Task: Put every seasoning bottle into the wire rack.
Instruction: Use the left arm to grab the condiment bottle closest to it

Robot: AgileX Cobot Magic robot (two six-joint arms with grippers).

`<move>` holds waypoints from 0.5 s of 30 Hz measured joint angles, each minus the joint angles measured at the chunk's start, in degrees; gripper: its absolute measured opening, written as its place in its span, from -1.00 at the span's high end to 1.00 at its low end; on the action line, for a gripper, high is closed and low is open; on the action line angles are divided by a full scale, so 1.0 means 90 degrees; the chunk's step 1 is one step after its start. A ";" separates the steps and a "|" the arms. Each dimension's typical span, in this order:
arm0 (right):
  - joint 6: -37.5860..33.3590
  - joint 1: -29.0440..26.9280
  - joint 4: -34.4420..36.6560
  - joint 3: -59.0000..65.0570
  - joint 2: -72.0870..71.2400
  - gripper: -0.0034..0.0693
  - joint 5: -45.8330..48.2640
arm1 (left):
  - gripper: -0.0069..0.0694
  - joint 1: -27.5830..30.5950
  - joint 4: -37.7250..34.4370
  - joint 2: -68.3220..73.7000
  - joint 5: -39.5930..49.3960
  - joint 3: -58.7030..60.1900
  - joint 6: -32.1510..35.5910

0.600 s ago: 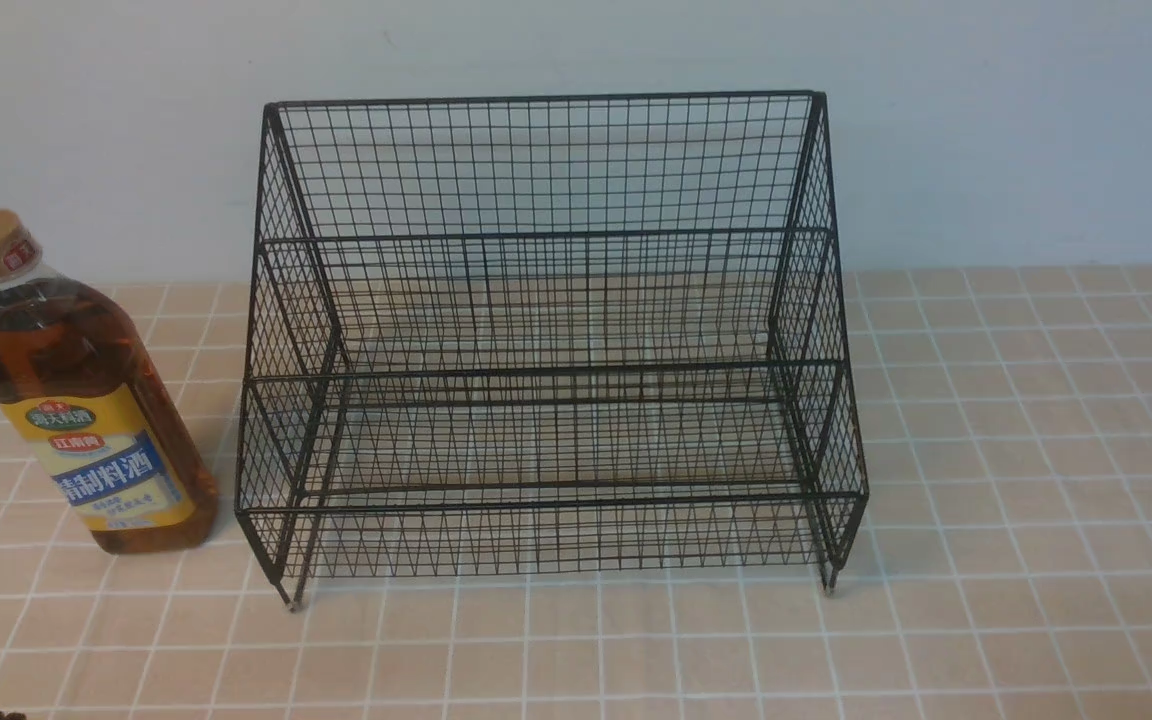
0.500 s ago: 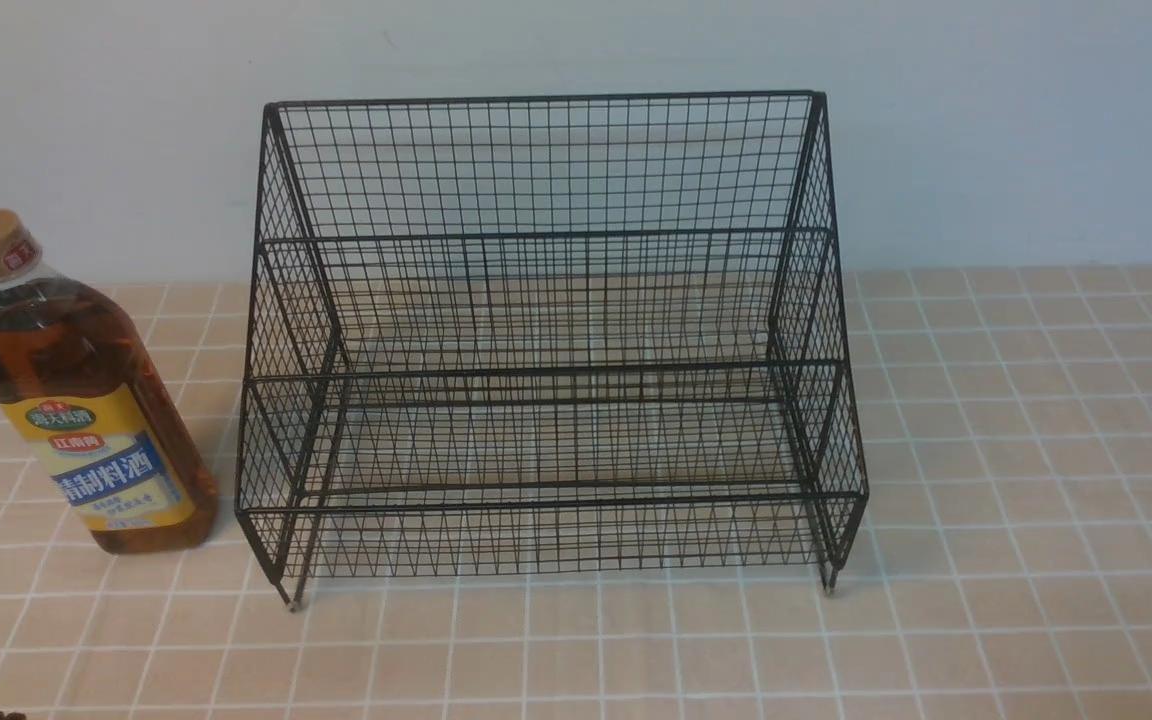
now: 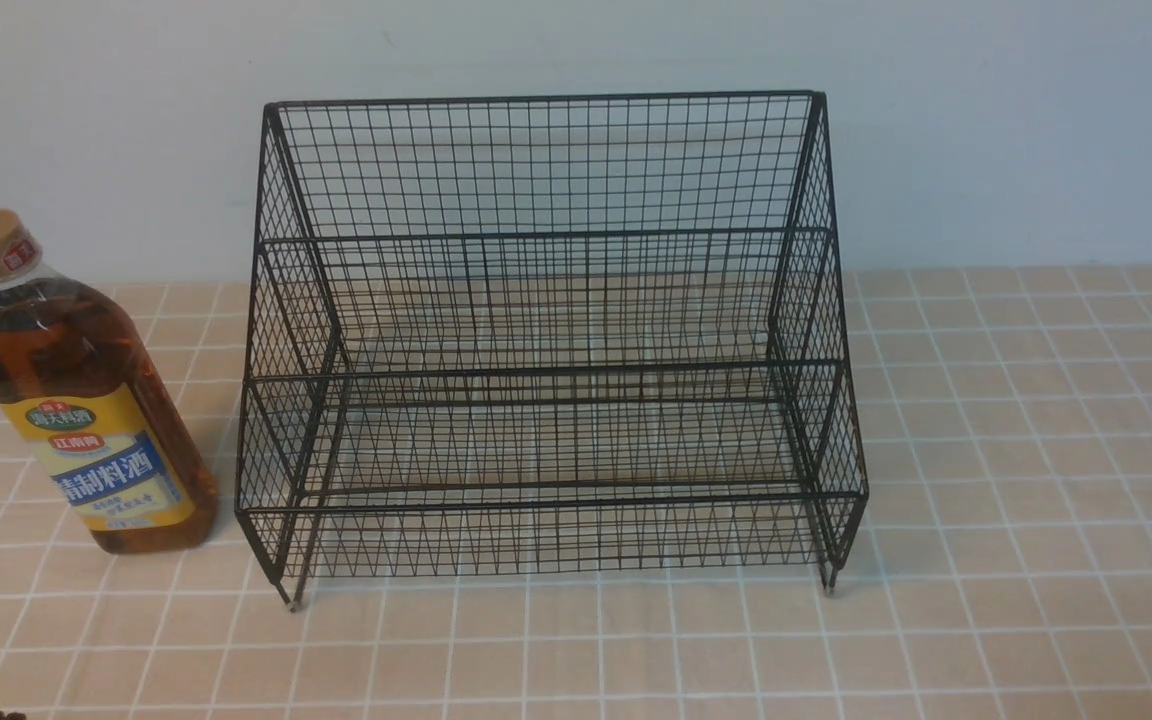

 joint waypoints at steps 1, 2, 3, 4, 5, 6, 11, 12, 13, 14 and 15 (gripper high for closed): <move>0.0000 0.0000 0.0000 0.0000 0.0000 0.94 0.0000 | 0.83 0.0000 0.0000 0.0000 0.0000 0.0000 0.0000; 0.0000 0.0000 0.0000 0.0000 0.0000 0.94 0.0000 | 0.83 0.0000 0.0000 0.0000 0.0000 0.0000 0.0000; 0.0000 0.0000 0.0000 0.0000 0.0000 0.94 0.0000 | 0.83 0.0000 0.0000 0.0000 0.0000 0.0000 0.0000; 0.0000 0.0000 0.0000 0.0000 0.0000 0.94 0.0000 | 0.83 0.0000 0.0000 0.0000 0.0000 0.0000 0.0000; 0.0000 0.0000 0.0000 0.0000 0.0000 0.94 0.0000 | 0.83 0.0000 0.0006 0.0000 0.0000 0.0000 0.0000; 0.0000 0.0000 0.0000 0.0000 0.0000 0.94 0.0000 | 0.83 0.0000 0.0007 0.0000 0.0000 0.0000 0.0000; 0.0000 0.0000 0.0000 0.0000 0.0000 0.94 0.0000 | 0.83 0.0000 -0.0075 0.0000 -0.0281 0.0004 -0.0030; 0.0000 0.0000 0.0000 0.0000 0.0000 0.94 0.0000 | 0.83 0.0000 -0.0428 0.0000 -0.0577 0.0004 -0.0139; 0.0000 0.0000 0.0000 0.0000 0.0000 0.94 0.0000 | 0.83 0.0000 -0.0581 0.0000 -0.0691 0.0004 -0.0191; 0.0000 0.0000 0.0000 0.0000 0.0000 0.94 0.0000 | 0.83 0.0000 -0.0782 0.0000 -0.0848 0.0004 -0.0257; 0.0000 0.0000 0.0000 0.0000 0.0000 0.94 0.0000 | 0.83 0.0000 -0.1013 0.0000 -0.1054 0.0004 -0.0292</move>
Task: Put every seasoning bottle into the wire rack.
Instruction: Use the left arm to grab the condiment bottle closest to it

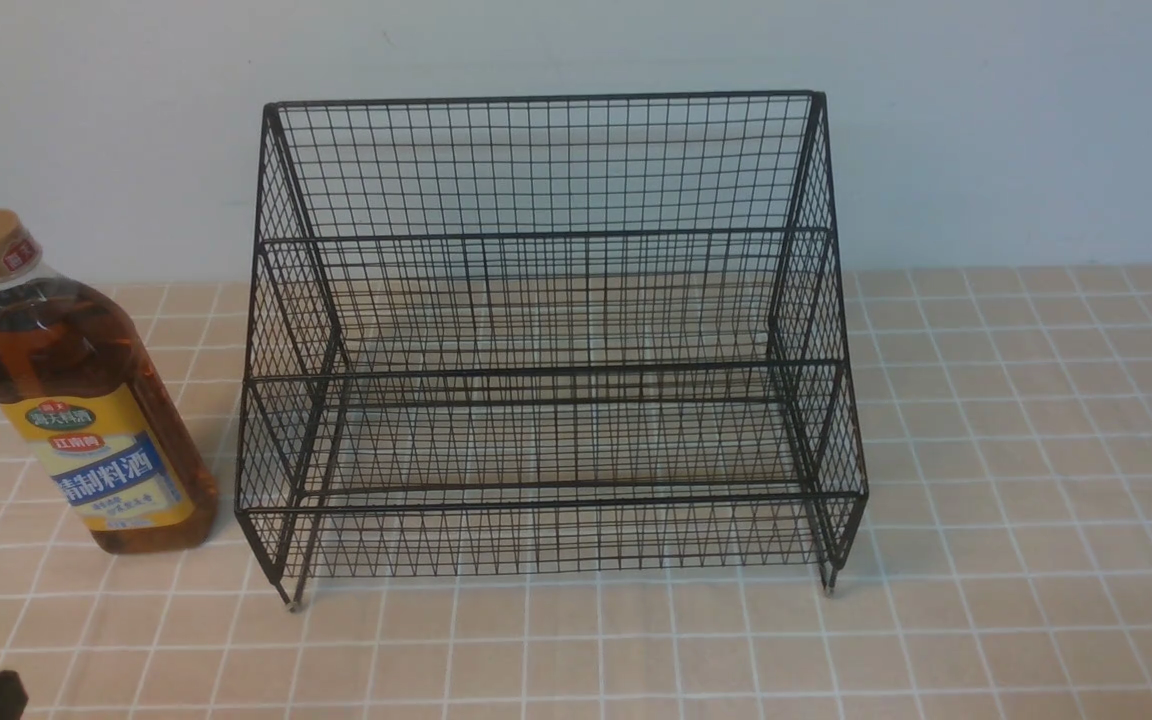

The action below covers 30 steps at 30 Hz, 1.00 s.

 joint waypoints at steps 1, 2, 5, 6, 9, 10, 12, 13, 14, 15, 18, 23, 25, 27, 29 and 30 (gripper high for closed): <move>0.0000 0.0000 0.0000 0.0000 0.0000 0.94 0.0000 | 0.83 0.0000 -0.0172 0.0000 -0.0169 0.0000 -0.0023; 0.0000 0.0000 0.0000 0.0000 0.0000 0.94 0.0000 | 0.83 0.0000 -0.0254 0.0000 -0.0262 0.0000 -0.0037; 0.0000 0.0000 0.0000 0.0000 0.0000 0.94 0.0000 | 0.83 0.0000 -0.0958 0.0000 -0.1110 0.0000 -0.0116; 0.0000 0.0000 0.0000 0.0000 0.0000 0.94 0.0000 | 0.83 0.0000 -0.0990 0.0000 -0.1145 0.0000 -0.0116; 0.0000 0.0000 0.0000 0.0000 0.0000 0.94 0.0000 | 0.83 0.0000 -0.1378 0.0000 -0.1790 0.0000 -0.0179; 0.0000 0.0000 0.0000 0.0000 0.0000 0.94 0.0000 | 0.83 0.0000 -0.1480 0.0000 -0.2581 0.0003 -0.0209; 0.0000 0.0000 0.0000 0.0000 0.0000 0.94 0.0000 | 0.83 0.0000 -0.1493 0.0000 -0.3472 0.0003 -0.0219; 0.0000 0.0000 0.0000 0.0000 0.0000 0.94 0.0000 | 0.83 0.0000 -0.1482 0.0011 -0.4012 0.0003 -0.0196; 0.0000 0.0000 0.0000 0.0000 0.0000 0.94 0.0000 | 0.83 0.0000 -0.1465 0.0058 -0.4367 -0.0026 -0.0140; 0.0000 0.0000 0.0000 0.0000 0.0000 0.94 0.0000 | 0.83 0.0000 -0.1433 0.0147 -0.4643 -0.0093 -0.0057; 0.0000 0.0000 0.0000 0.0000 0.0000 0.94 0.0000 | 0.83 0.0000 -0.1121 0.0818 -0.4704 -0.0655 0.0265; 0.0000 0.0000 0.0000 0.0000 0.0000 0.94 0.0000 | 0.83 0.0000 -0.0476 0.2440 -0.4049 -0.1745 0.0727; 0.0000 0.0000 0.0000 0.0000 0.0000 0.94 0.0000 | 0.80 0.0000 -0.0386 0.3127 -0.3963 -0.2071 0.0830; 0.0000 0.0000 0.0000 0.0000 0.0000 0.94 0.0000 | 0.68 0.0000 -0.0354 0.4038 -0.3942 -0.2477 0.1017; 0.0000 0.0000 0.0000 0.0000 0.0000 0.94 0.0000 | 0.59 0.0000 -0.0354 0.4412 -0.3936 -0.2614 0.1107; 0.0000 0.0000 0.0000 0.0000 0.0000 0.94 0.0000 | 0.44 0.0000 -0.0354 0.4805 -0.3936 -0.2803 0.1170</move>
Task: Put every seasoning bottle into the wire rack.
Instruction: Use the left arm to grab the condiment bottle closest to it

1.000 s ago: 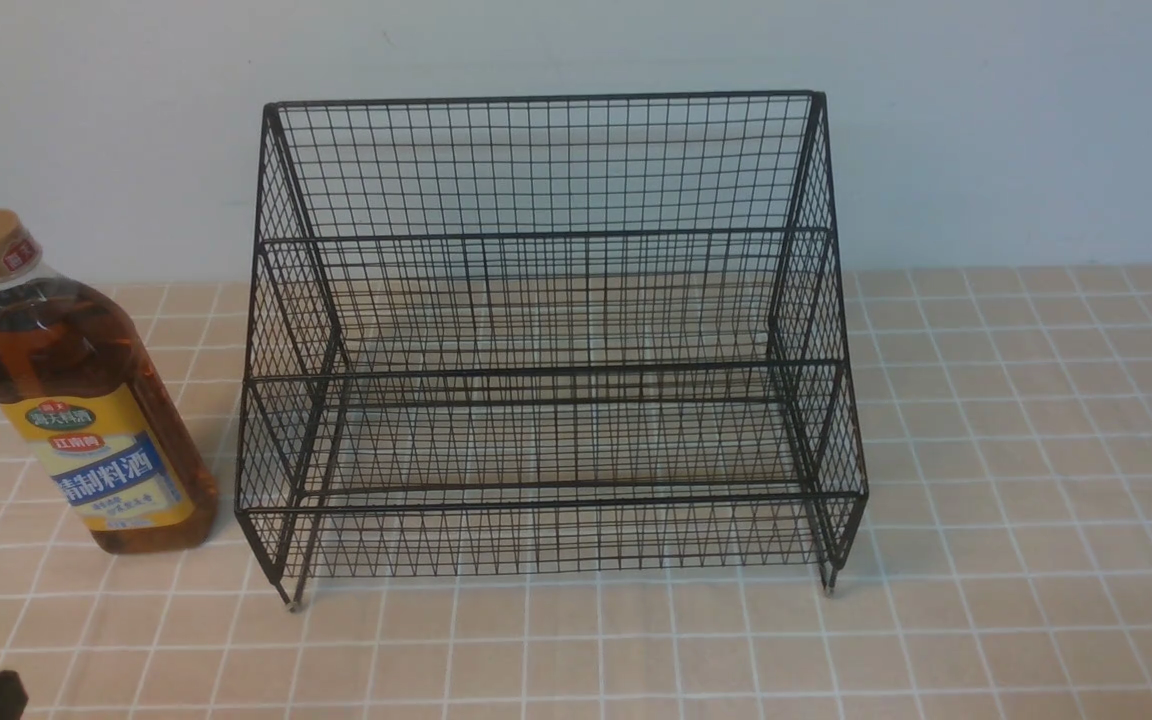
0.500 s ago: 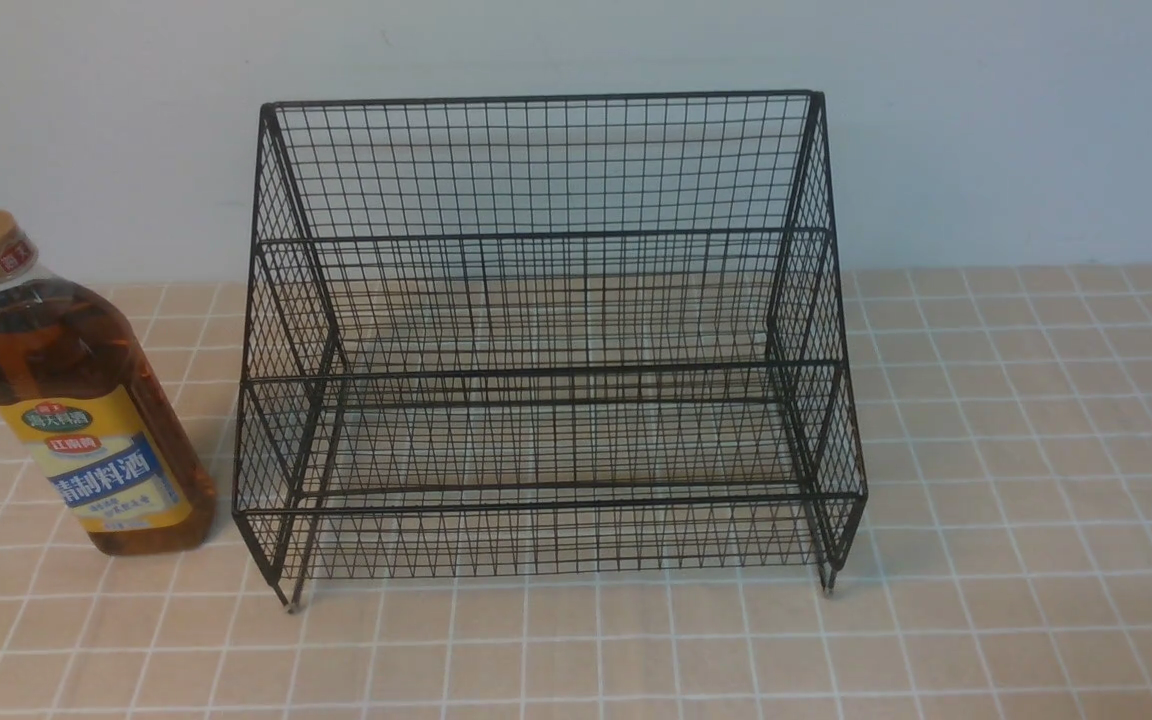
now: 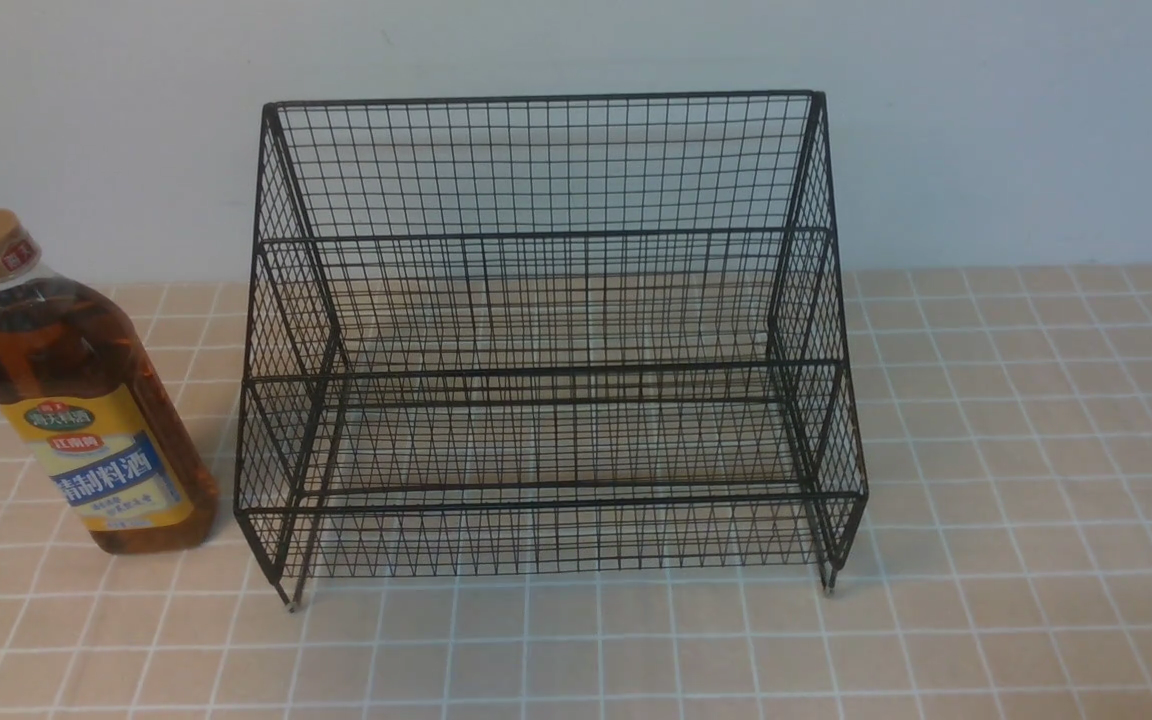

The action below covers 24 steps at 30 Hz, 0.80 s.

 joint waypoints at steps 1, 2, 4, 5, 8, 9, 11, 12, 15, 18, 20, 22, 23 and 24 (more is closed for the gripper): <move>0.0000 0.0000 0.0000 0.0000 0.0000 0.94 0.0000 | 0.35 0.0000 -0.0014 0.0259 -0.0006 -0.0089 0.0011; 0.0000 0.0000 0.0000 0.0000 0.0000 0.94 0.0000 | 0.25 0.0000 -0.0043 0.0451 -0.0042 -0.0142 0.0030; 0.0000 0.0000 0.0000 0.0000 0.0000 0.94 0.0000 | 0.04 0.0000 -0.0145 0.0760 -0.0142 -0.0200 0.0051; 0.0000 0.0000 0.0000 0.0000 0.0000 0.94 0.0000 | -0.14 0.0000 -0.0340 0.1040 -0.0309 -0.0215 0.0051; 0.0000 0.0000 0.0000 0.0000 0.0000 0.94 0.0000 | -0.41 0.0000 -0.0745 0.1469 -0.0715 -0.0220 0.0051; 0.0000 0.0000 0.0000 0.0000 0.0000 0.94 0.0000 | -0.50 0.0000 -0.0886 0.1632 -0.0915 -0.0220 0.0051; 0.0000 0.0000 0.0000 0.0000 0.0000 0.94 0.0000 | -0.68 0.0000 -0.1014 0.1929 -0.1301 -0.0228 0.0051; 0.0000 0.0000 0.0000 0.0000 0.0000 0.94 0.0000 | -0.75 0.0000 -0.1044 0.2130 -0.1516 -0.0251 0.0051; 0.0000 0.0000 0.0000 0.0000 0.0000 0.94 0.0000 | -0.81 0.0000 -0.1087 0.2571 -0.1876 -0.0263 0.0051; 0.0000 0.0000 0.0000 0.0000 0.0000 0.94 0.0000 | -0.82 0.0000 -0.1087 0.2911 -0.2089 -0.0263 0.0051; 0.0000 0.0000 0.0000 0.0000 0.0000 0.94 0.0000 | -0.82 0.0000 -0.1088 0.3122 -0.2266 -0.0269 0.0051; 0.0000 0.0000 0.0000 0.0000 0.0000 0.94 0.0000 | -0.81 0.0000 -0.1088 0.3302 -0.2486 -0.0275 0.0051; 0.0000 0.0000 0.0000 0.0000 0.0000 0.94 0.0000 | -0.81 0.0000 -0.1094 0.3387 -0.2572 -0.0303 0.0051; 0.0000 0.0000 0.0000 0.0000 0.0000 0.94 0.0000 | -0.81 0.0000 -0.1106 0.3475 -0.2637 -0.0355 0.0051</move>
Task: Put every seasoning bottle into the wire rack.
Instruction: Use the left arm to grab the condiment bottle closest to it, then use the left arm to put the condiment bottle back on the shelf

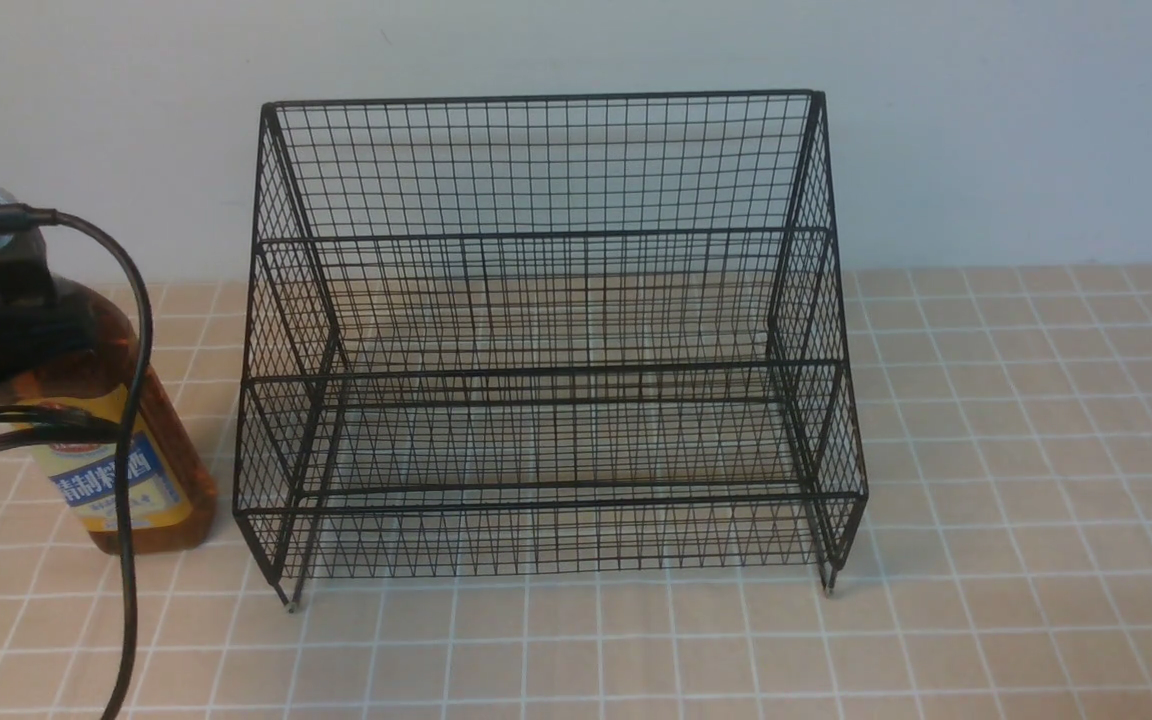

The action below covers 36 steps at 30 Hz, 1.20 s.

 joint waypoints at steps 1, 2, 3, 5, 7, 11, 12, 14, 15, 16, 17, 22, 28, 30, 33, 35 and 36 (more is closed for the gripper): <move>0.0000 0.0000 0.0000 0.0000 0.0000 0.94 0.0000 | -0.81 0.0000 -0.0007 0.0044 0.0002 -0.0039 0.0000; 0.0000 0.0000 0.0000 0.0000 0.0000 0.94 0.0000 | -0.80 0.0000 -0.0007 0.0128 0.0008 -0.0129 0.0000; 0.0000 0.0000 0.0000 0.0000 0.0000 0.94 0.0000 | -0.79 0.0000 -0.0007 0.0187 0.0017 -0.0197 0.0000; 0.0000 0.0000 0.0000 0.0000 0.0000 0.94 0.0000 | -0.79 0.0000 -0.0007 0.0319 0.0078 -0.0341 0.0000; 0.0000 0.0000 0.0000 0.0000 0.0000 0.94 0.0000 | -0.78 0.0000 -0.0007 0.0413 0.0204 -0.0464 0.0000; 0.0000 0.0000 0.0000 0.0000 0.0000 0.94 0.0000 | -0.70 0.0000 -0.0007 0.0474 0.0264 -0.0480 0.0000; 0.0000 0.0000 0.0000 0.0000 0.0000 0.94 0.0000 | -0.69 0.0000 -0.0007 0.0480 0.0264 -0.0480 0.0000; 0.0000 0.0000 0.0000 0.0000 0.0000 0.94 0.0000 | -0.52 0.0000 -0.0007 0.0497 0.0301 -0.0486 0.0000; 0.0000 0.0000 0.0000 0.0000 0.0000 0.94 0.0000 | -0.46 0.0000 -0.0007 0.0503 0.0334 -0.0488 0.0000; 0.0000 0.0000 0.0000 0.0000 0.0000 0.94 0.0000 | -0.34 0.0000 -0.0007 0.0520 0.0373 -0.0494 0.0000; 0.0000 0.0000 0.0000 0.0000 0.0000 0.94 0.0000 | -0.14 0.0000 -0.0007 0.0547 0.0426 -0.0494 0.0000; 0.0000 0.0000 0.0000 0.0000 0.0000 0.94 0.0000 | 0.01 0.0000 0.0021 0.0561 0.0564 -0.0530 0.0000; 0.0000 0.0000 0.0000 0.0000 0.0000 0.94 0.0000 | 0.01 0.0000 -0.0042 0.0228 0.1076 -0.0554 0.0033; 0.0000 0.0000 0.0000 0.0000 0.0000 0.94 0.0000 | 0.01 0.0006 -0.0107 0.0027 0.1574 -0.0662 0.0060; 0.0000 0.0000 0.0000 0.0000 0.0000 0.94 0.0000 | 0.01 0.0006 -0.0122 -0.0320 0.2494 -0.0999 0.0085; 0.0000 0.0000 0.0000 0.0000 0.0000 0.94 0.0000 | 0.01 0.0006 -0.0106 -0.0499 0.2915 -0.1211 0.0150; 0.0000 0.0000 0.0000 0.0000 0.0000 0.94 0.0000 | 0.01 0.0000 -0.0106 -0.0634 0.3189 -0.1454 0.0274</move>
